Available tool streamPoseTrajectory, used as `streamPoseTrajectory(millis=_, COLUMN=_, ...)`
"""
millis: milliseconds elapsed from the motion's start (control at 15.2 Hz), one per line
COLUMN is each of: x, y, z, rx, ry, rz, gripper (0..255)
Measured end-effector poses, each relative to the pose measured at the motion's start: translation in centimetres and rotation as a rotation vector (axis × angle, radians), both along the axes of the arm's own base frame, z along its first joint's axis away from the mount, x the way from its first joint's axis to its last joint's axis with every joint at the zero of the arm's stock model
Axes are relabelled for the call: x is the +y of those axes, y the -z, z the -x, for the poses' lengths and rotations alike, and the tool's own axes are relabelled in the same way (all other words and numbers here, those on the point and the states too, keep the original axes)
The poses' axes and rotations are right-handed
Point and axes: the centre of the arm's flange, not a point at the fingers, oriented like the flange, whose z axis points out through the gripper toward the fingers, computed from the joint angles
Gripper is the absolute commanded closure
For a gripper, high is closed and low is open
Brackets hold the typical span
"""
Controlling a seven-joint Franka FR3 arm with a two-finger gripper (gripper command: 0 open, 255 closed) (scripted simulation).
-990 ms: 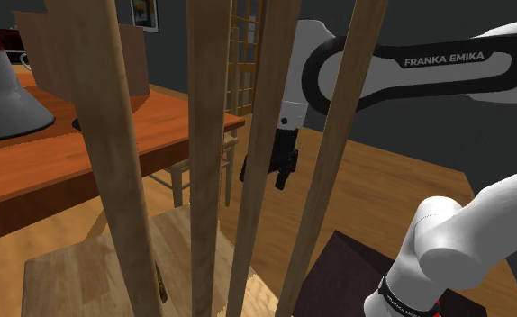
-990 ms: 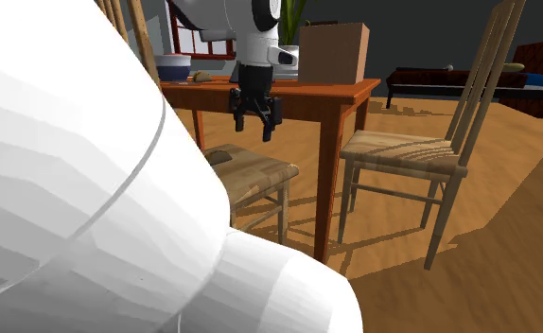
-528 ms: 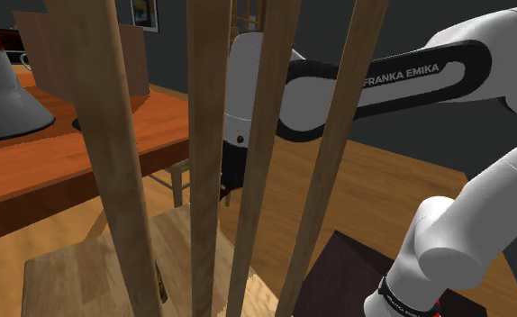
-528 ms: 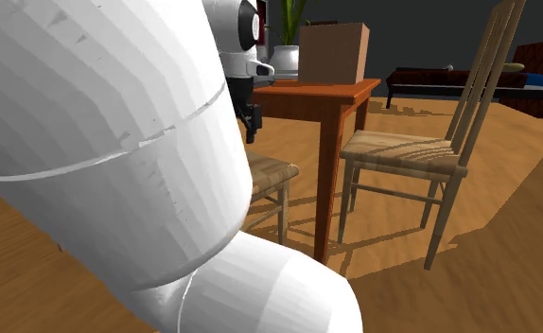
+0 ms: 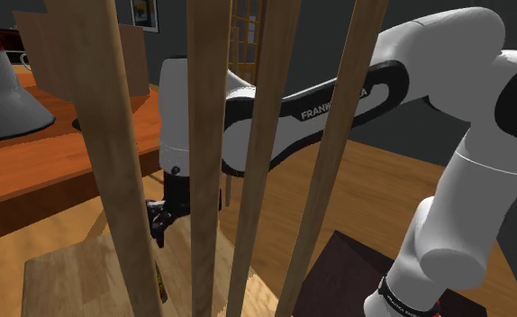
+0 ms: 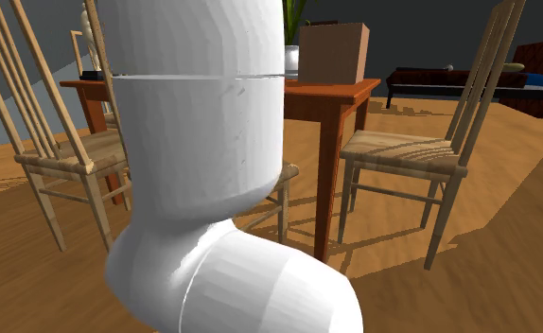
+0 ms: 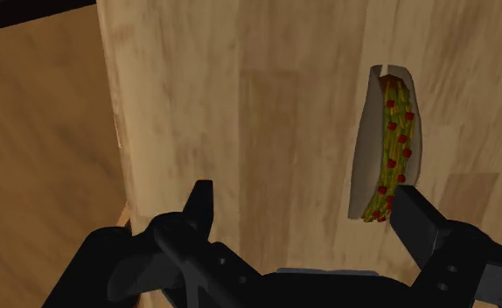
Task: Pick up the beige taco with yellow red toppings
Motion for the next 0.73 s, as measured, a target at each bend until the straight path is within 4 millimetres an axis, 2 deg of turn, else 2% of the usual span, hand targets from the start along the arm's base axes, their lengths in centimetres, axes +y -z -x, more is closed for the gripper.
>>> streamPoseTrajectory(millis=66, x=1.7, y=0.8, z=-0.1, rx=-0.001, ry=-0.002, rz=0.003, gripper=0)
streamPoseTrajectory(millis=330, x=6.0, y=2.3, z=-1.6, rx=-0.006, ry=0.0, rz=0.014, gripper=0)
streamPoseTrajectory(millis=726, x=6.9, y=5.4, z=-2.0, rx=-0.009, ry=0.004, rz=0.016, gripper=0)
